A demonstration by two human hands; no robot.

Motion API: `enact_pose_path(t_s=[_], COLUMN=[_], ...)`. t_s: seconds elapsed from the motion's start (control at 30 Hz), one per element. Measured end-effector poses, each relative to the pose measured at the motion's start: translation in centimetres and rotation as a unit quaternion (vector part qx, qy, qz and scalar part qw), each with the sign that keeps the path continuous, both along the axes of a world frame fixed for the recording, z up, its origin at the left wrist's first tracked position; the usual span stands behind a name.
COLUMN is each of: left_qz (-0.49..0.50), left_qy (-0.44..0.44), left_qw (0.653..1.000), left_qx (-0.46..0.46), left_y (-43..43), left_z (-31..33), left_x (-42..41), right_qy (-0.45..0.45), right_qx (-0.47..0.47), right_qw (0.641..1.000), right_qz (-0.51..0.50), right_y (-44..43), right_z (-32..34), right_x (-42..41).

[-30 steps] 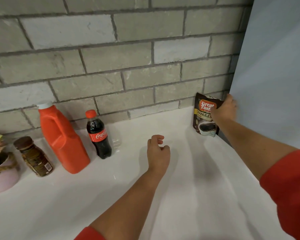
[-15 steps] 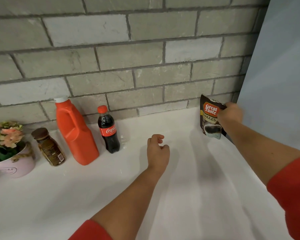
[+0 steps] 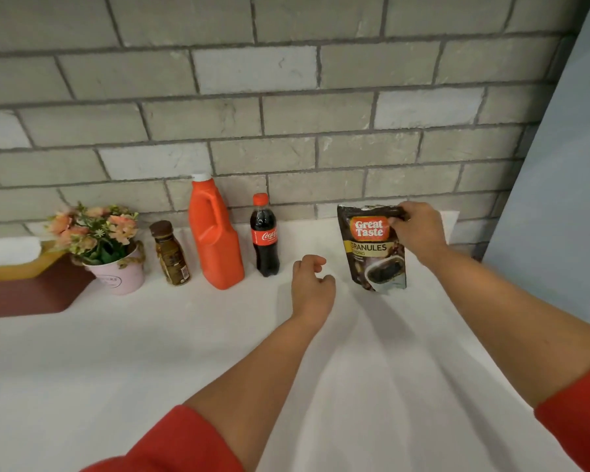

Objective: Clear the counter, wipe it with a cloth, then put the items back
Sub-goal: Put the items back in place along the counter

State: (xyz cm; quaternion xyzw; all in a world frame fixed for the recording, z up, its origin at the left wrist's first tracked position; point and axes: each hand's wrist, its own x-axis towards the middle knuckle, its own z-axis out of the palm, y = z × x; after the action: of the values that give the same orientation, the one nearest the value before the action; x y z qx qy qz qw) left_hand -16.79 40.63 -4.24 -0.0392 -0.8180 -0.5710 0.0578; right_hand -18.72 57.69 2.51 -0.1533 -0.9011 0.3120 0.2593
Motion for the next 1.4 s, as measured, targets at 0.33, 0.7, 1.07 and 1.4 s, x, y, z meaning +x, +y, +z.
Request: enact_pose_path(t_s=[0.33, 0.7, 1.07, 1.4], left_qz=[0.086, 0.139, 0.167, 0.24], left_qy=[0.017, -0.028, -0.027, 0.008], left_qw=[0.996, 0.989, 0.985, 0.971], left_qx=[0.033, 0.036, 0.009, 0.012], left_y=[-10.7, -29.5, -49.0, -58.9], left_z=[2.2, 3.9, 3.3, 1.4], left_x=[2.2, 7.9, 13.6, 13.3], right_qy=[-0.027, -0.077, -0.113, -0.13], right_qx=[-0.006, -0.055, -0.137, -0.166], right_qw=[0.978, 0.946, 0.914, 0.9], right_qz=[0.206, 0.311, 0.365, 0.381], right_y=[-12.8, -31.4, -49.6, -60.4], right_z=[2.1, 2.3, 1.2, -1.4], right_x=[2.9, 5.7, 9.3, 7.8])
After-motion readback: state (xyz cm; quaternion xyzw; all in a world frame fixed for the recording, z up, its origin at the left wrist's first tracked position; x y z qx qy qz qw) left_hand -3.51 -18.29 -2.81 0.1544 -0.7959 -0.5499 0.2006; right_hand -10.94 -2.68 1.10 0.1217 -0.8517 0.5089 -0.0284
